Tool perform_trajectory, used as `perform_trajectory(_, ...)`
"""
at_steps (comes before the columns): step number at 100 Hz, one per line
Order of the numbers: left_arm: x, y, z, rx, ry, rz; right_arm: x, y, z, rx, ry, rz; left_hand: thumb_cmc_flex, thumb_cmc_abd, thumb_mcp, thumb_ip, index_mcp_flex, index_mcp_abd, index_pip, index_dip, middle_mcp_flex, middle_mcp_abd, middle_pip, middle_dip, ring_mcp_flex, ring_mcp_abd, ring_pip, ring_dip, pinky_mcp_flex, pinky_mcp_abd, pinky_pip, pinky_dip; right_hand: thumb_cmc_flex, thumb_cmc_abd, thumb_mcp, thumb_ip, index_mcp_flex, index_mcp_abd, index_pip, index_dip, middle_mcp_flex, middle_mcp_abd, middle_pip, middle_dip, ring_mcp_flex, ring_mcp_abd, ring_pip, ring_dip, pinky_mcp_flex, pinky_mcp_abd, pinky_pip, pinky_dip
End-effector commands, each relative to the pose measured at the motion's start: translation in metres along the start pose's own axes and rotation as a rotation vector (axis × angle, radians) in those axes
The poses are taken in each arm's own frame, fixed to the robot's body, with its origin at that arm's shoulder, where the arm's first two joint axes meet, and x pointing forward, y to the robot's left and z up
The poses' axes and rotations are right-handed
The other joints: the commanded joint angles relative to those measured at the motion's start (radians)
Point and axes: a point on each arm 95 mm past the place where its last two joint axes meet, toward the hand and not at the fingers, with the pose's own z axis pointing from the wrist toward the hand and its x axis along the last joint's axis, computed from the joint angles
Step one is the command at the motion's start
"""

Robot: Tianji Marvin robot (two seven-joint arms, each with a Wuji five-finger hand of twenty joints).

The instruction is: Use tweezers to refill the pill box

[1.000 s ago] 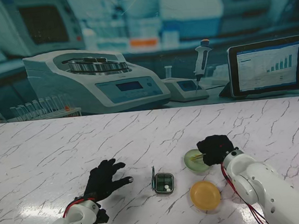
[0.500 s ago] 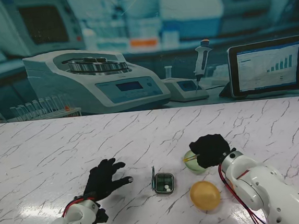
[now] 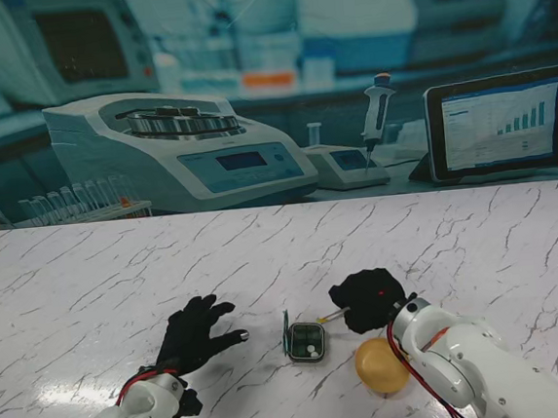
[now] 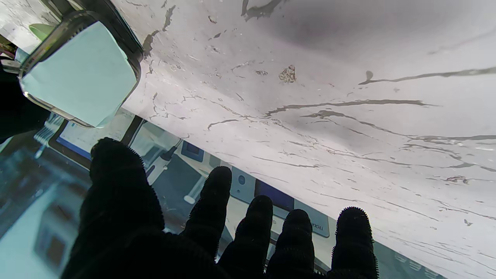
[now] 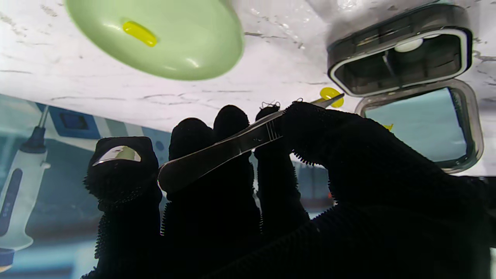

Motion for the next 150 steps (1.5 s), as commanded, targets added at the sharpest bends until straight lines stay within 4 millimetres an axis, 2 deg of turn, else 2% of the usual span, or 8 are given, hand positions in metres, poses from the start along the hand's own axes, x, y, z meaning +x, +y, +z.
perform_trajectory(1, 0.003, 0.005, -0.001, -0.014, 0.024, -0.011, 0.008, -0.007, 0.0, 0.012, 0.021, 0.017, -0.004, 0.033, 0.01, 0.032, 0.003, -0.009, -0.001, -0.012, -0.005, -0.004, -0.004, -0.003, -0.024, -0.013, -0.007, 0.006, -0.009, 0.007, -0.003, 0.006, 0.081, 0.032, 0.077, 0.025, 0.053, -0.158, 0.07, 0.037, -0.002, 0.027, 0.026, 0.0, -0.003, -0.056, 0.032, 0.02, 0.007, -0.579, 0.034, -0.004)
perform_trajectory(31, 0.003, 0.006, -0.002, -0.014, 0.021, -0.018, 0.015, -0.014, 0.001, 0.017, 0.045, 0.041, -0.002, 0.035, 0.011, 0.033, 0.003, -0.011, -0.002, -0.012, -0.006, -0.005, -0.005, -0.003, -0.024, -0.012, -0.007, 0.006, -0.009, 0.007, -0.003, 0.005, 0.095, 0.033, 0.049, -0.02, 0.044, -0.157, 0.055, 0.017, -0.009, 0.037, 0.011, -0.015, -0.011, -0.048, 0.023, 0.017, -0.001, -0.57, 0.03, -0.012)
perform_trajectory(54, 0.003, 0.006, -0.002, -0.013, 0.02, -0.022, 0.016, -0.017, 0.003, 0.021, 0.044, 0.063, 0.0, 0.037, 0.011, 0.032, 0.001, -0.014, -0.003, -0.012, -0.007, -0.004, -0.005, -0.003, -0.023, -0.013, -0.006, 0.006, -0.008, 0.006, -0.002, 0.006, 0.148, 0.039, -0.028, -0.167, -0.001, -0.114, 0.031, -0.097, -0.037, 0.055, -0.029, -0.055, -0.05, -0.014, -0.017, 0.005, -0.046, -0.527, 0.007, -0.025)
perform_trajectory(74, 0.003, 0.006, -0.003, -0.016, 0.018, -0.027, 0.016, -0.017, 0.004, 0.015, 0.045, 0.07, 0.0, 0.038, 0.01, 0.032, 0.001, -0.014, -0.003, -0.013, -0.008, -0.004, -0.006, -0.004, -0.024, -0.015, -0.007, 0.006, -0.008, 0.005, -0.001, 0.007, 0.168, 0.045, -0.058, -0.208, -0.021, -0.109, 0.027, -0.129, -0.052, 0.06, -0.046, -0.059, -0.065, 0.0, -0.033, 0.001, -0.061, -0.511, -0.002, -0.028)
perform_trajectory(93, 0.002, 0.005, -0.003, -0.019, 0.015, -0.029, 0.016, -0.015, 0.003, 0.014, 0.044, 0.07, 0.0, 0.038, 0.01, 0.032, 0.004, -0.012, -0.002, -0.012, -0.007, -0.001, -0.006, -0.004, -0.025, -0.013, -0.007, 0.006, -0.009, 0.006, -0.001, 0.006, 0.175, 0.044, -0.073, -0.221, -0.03, -0.114, 0.031, -0.13, -0.06, 0.059, -0.052, -0.051, -0.071, 0.002, -0.04, 0.001, -0.07, -0.502, -0.008, -0.03)
perform_trajectory(115, 0.002, 0.005, -0.004, -0.021, 0.013, -0.029, 0.011, -0.009, 0.0, -0.005, 0.033, 0.067, -0.003, 0.036, 0.01, 0.032, 0.0, -0.014, -0.004, -0.013, -0.006, -0.002, -0.006, -0.005, -0.025, -0.012, -0.009, 0.005, -0.009, 0.006, -0.003, 0.005, 0.164, 0.035, -0.038, -0.192, -0.009, -0.112, 0.058, -0.107, -0.038, 0.057, -0.034, -0.042, -0.042, -0.015, -0.027, 0.004, -0.041, -0.52, 0.001, -0.031)
perform_trajectory(150, 0.003, 0.004, -0.002, -0.018, 0.017, -0.023, -0.02, -0.001, -0.013, -0.03, -0.056, 0.056, -0.004, 0.035, 0.01, 0.032, 0.001, -0.016, -0.003, -0.013, -0.006, -0.003, -0.006, -0.004, -0.024, -0.014, -0.008, 0.005, -0.009, 0.006, -0.003, 0.006, 0.141, 0.031, -0.005, -0.151, 0.003, -0.125, 0.067, -0.076, -0.028, 0.049, -0.017, -0.032, -0.028, -0.023, -0.014, 0.007, -0.023, -0.534, 0.008, -0.03)
